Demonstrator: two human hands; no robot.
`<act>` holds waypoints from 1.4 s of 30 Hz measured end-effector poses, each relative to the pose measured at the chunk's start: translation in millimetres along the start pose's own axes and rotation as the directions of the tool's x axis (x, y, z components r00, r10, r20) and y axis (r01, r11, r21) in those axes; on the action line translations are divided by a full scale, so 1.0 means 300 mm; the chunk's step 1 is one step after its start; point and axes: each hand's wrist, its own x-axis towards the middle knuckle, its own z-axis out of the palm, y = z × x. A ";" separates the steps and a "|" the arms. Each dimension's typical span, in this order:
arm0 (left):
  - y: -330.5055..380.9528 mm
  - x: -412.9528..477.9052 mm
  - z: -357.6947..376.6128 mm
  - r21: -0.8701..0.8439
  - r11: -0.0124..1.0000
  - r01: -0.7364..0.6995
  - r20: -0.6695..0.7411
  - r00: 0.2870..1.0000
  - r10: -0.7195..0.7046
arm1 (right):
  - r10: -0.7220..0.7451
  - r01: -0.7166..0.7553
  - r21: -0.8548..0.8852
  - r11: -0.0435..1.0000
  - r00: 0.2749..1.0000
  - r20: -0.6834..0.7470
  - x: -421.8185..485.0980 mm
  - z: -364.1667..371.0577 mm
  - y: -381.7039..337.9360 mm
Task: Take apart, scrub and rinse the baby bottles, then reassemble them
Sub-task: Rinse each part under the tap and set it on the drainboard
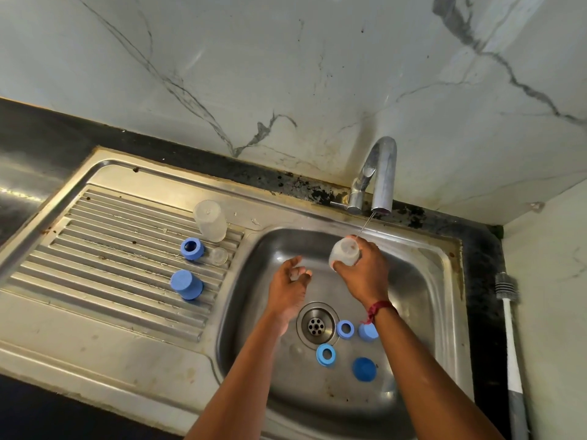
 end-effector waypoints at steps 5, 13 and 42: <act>-0.010 0.004 -0.008 -0.024 1.000 0.017 -0.017 1.000 -0.017 | -0.023 0.024 -0.024 0.999 0.999 0.027 -0.005 0.000 -0.011; -0.011 0.003 -0.025 -0.034 0.999 -0.008 -0.023 1.000 0.007 | 0.020 -0.034 0.078 0.996 0.986 0.166 -0.034 0.007 -0.004; -0.041 -0.212 -0.206 0.036 0.996 -0.087 -0.074 0.993 0.089 | -0.115 0.144 -0.097 0.985 0.960 0.256 -0.186 -0.095 -0.078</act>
